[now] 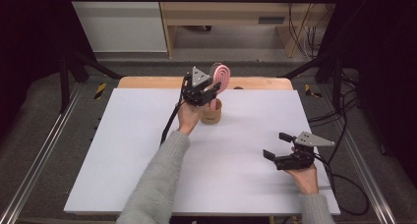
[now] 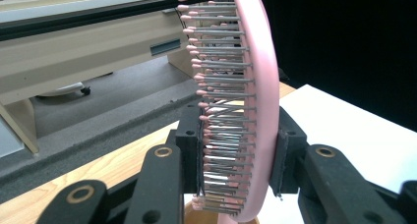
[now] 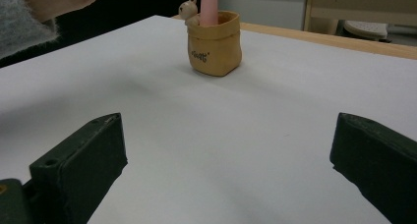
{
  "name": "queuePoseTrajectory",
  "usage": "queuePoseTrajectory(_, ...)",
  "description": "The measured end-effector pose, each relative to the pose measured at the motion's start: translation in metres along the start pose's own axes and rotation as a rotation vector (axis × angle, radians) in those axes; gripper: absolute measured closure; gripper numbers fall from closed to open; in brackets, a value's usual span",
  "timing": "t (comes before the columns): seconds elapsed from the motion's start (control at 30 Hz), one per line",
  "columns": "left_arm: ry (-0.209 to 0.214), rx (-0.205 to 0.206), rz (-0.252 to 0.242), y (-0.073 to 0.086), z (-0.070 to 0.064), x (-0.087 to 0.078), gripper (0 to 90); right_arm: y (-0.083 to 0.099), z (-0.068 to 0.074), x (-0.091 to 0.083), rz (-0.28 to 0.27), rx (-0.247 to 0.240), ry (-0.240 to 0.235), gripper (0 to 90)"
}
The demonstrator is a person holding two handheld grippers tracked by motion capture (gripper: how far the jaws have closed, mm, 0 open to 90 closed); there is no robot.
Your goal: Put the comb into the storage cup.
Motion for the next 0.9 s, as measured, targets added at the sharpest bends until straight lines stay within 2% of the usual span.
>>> queuePoseTrajectory(0.37, 0.009, 0.032, 0.001, 0.006, -0.005, -0.003, 64.2, 0.000, 0.000, 0.000, -0.001, 0.005, -0.001, 0.8)
queuePoseTrajectory(0.9, 0.036, 0.047, 0.008, 0.019, -0.007, -0.005, 64.0, 0.000, 0.001, 0.000, -0.001, 0.003, 0.000, 0.7)
Point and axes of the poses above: each handheld gripper's, and its own axes: x roughly forward along the jaws, y roughly out of its underside, z roughly to its left, the point moved 6 cm from there along x, roughly forward along the jaws, and after that the axes turned 6 degrees about x, right-handed, at the moved point
